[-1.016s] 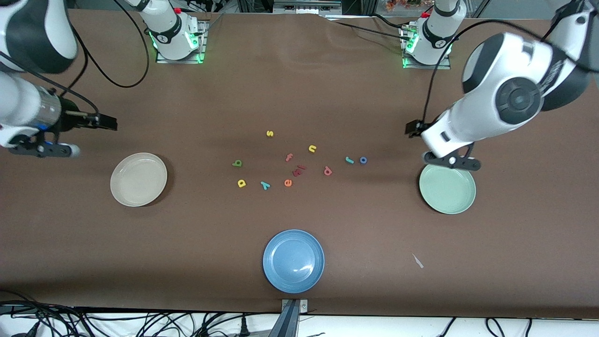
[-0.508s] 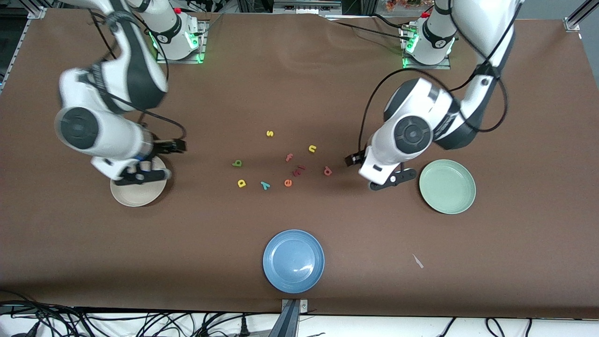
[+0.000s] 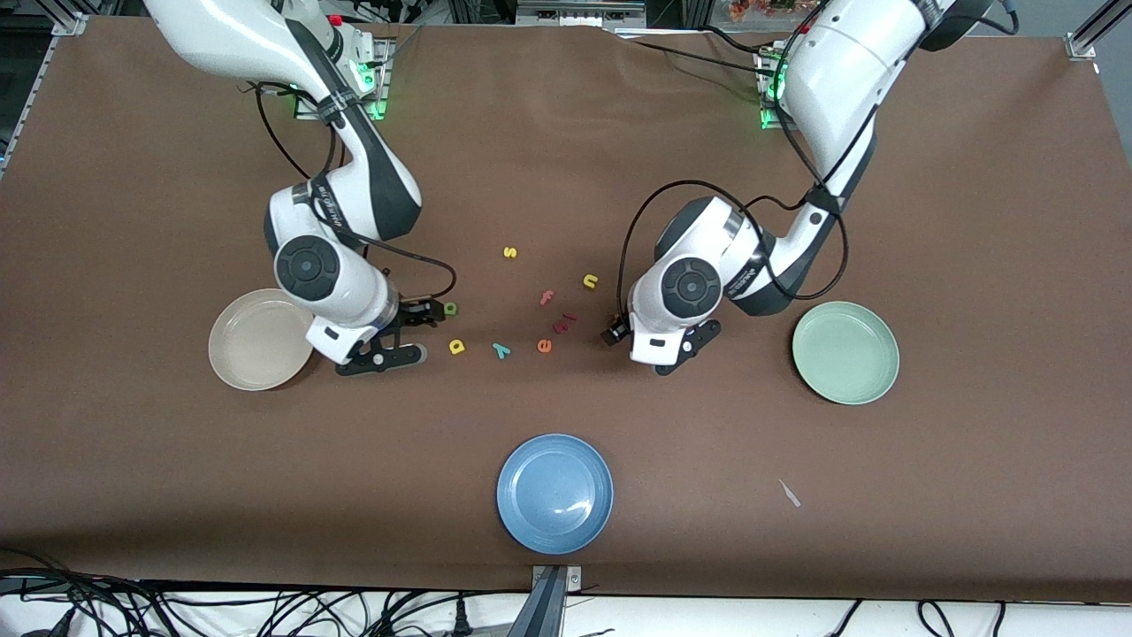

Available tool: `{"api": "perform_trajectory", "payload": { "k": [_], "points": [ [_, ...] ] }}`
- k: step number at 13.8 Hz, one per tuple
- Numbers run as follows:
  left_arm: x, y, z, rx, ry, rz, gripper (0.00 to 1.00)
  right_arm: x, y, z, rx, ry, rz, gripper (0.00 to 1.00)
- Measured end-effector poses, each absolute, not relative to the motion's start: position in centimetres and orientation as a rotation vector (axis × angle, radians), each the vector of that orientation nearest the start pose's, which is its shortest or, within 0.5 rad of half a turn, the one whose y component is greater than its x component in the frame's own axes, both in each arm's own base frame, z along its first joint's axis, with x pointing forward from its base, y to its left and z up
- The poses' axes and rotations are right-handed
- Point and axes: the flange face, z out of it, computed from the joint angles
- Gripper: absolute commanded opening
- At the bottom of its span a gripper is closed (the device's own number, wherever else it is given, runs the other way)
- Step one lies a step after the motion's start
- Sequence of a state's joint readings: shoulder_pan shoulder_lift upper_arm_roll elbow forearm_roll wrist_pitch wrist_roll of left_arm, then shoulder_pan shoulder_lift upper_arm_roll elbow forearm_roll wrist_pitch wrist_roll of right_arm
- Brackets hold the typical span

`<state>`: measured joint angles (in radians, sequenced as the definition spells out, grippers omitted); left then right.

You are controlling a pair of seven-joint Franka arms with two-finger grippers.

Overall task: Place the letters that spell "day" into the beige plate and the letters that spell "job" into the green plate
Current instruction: 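Grasp the pink p and the yellow a with the left and right grippers, then set the pink p and yellow a onto the green and white plates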

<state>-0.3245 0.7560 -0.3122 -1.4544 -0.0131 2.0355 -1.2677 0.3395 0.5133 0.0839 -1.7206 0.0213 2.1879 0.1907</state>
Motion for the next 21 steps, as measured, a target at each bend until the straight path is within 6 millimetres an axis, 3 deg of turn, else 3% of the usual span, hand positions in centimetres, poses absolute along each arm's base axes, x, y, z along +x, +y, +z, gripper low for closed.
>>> {"api": "perform_trajectory", "payload": {
  "k": [1,3,5,13,14,16,17,21],
  "points": [
    [58.6,-39.4,23.3,-2.946,-1.074,0.420,0.90,60.2,27.8,27.8,-3.064,-0.344,0.052,1.00],
    [57.9,-40.5,21.7,-2.950,-1.024,0.370,0.83,59.6,29.2,26.1,-3.041,-0.378,0.015,1.00],
    [57.4,-41.0,20.3,-2.937,-0.984,0.342,0.64,59.4,29.9,24.7,-3.025,-0.433,-0.004,1.00],
    [57.6,-40.9,18.2,-2.945,-1.002,0.330,0.61,59.4,30.0,20.8,-2.957,-0.779,-0.042,0.99],
    [57.5,-40.9,18.0,-2.944,-1.003,0.332,0.53,59.3,29.9,20.4,-2.958,-0.826,-0.038,0.98],
    [57.5,-40.8,17.5,-2.938,-1.002,0.340,0.07,59.2,29.9,19.5,-2.972,-0.904,-0.038,0.95],
    [57.4,-40.8,17.2,-2.936,-1.005,0.343,0.00,59.2,29.9,19.0,-2.977,-0.930,-0.038,0.92],
    [57.8,-40.6,17.4,-2.940,-1.020,0.334,0.00,59.5,30.0,18.4,-2.980,-0.978,-0.049,0.85]
  ]
}}
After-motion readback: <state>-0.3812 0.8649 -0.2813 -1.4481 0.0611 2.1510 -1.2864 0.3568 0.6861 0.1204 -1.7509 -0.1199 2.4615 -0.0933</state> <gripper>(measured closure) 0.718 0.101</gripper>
